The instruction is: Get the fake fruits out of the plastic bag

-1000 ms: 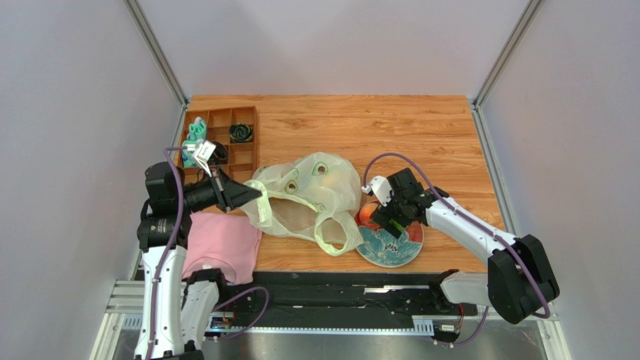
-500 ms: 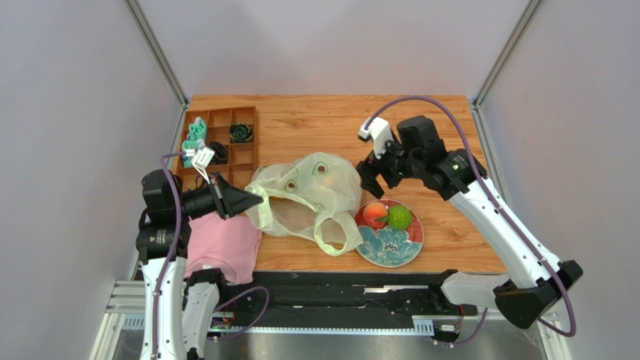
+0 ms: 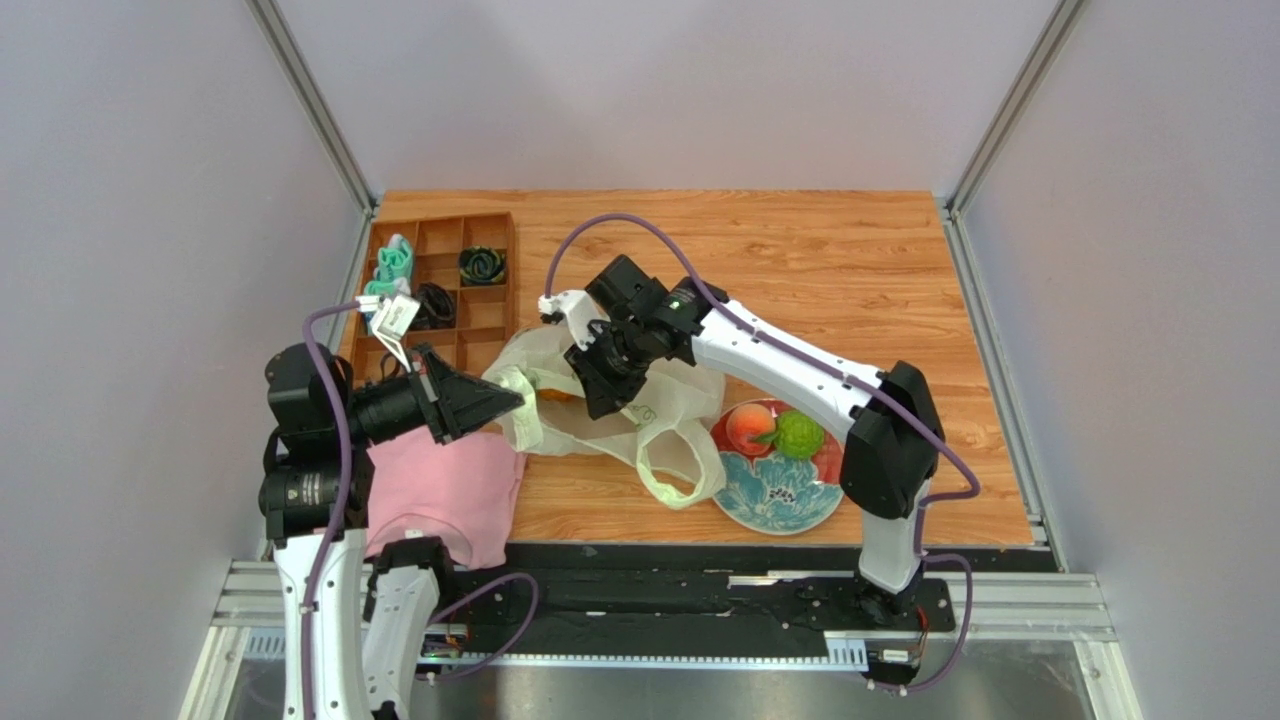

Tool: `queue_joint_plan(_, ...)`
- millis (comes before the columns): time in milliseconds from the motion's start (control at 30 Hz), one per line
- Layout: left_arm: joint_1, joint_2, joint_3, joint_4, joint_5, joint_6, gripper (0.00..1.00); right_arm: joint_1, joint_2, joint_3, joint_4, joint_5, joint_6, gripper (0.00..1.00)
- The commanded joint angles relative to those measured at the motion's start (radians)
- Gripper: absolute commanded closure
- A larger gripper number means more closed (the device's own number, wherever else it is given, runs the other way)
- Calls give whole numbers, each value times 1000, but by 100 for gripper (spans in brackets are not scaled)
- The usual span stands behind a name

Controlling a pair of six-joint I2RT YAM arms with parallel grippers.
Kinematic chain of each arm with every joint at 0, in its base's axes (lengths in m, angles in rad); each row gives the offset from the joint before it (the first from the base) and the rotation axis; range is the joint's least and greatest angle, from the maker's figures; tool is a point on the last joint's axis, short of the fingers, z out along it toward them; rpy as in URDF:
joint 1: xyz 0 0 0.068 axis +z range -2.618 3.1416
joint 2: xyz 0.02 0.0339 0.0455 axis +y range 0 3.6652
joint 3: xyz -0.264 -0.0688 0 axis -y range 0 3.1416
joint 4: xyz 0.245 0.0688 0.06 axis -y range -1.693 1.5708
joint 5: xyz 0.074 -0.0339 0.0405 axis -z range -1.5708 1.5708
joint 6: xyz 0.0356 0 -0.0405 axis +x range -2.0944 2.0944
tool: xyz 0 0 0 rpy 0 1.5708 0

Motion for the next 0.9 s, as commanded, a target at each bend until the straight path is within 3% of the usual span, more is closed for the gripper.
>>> queue_joint_plan(0,11,5,75,-8,17,13,100,13,9,71,21,-63,106,86)
queue_joint_plan(167,12,37,144,1,46,-2,100,52,30,27,65,-42,185,86)
queue_joint_plan(233,12,39,184,-28,62,18,100,52,59,37,73,133,211,84)
queue_joint_plan(300,14,36,233,-79,71,53,100,50,105,86,74,341,230,58)
queue_joint_plan(367,22,22,258,-145,80,99,100,40,130,132,76,450,219,47)
queue_joint_plan(400,23,17,282,-171,80,119,100,35,136,170,74,550,225,31)
queue_joint_plan(467,23,10,303,-260,85,192,100,17,131,198,74,629,225,13)
queue_joint_plan(500,23,6,307,-313,85,218,100,10,124,201,73,681,227,9)
queue_joint_plan(600,23,-16,258,-367,83,283,100,-2,72,159,67,721,215,0)
queue_joint_plan(867,22,-69,135,-363,85,279,100,-20,-27,-58,77,749,160,0)
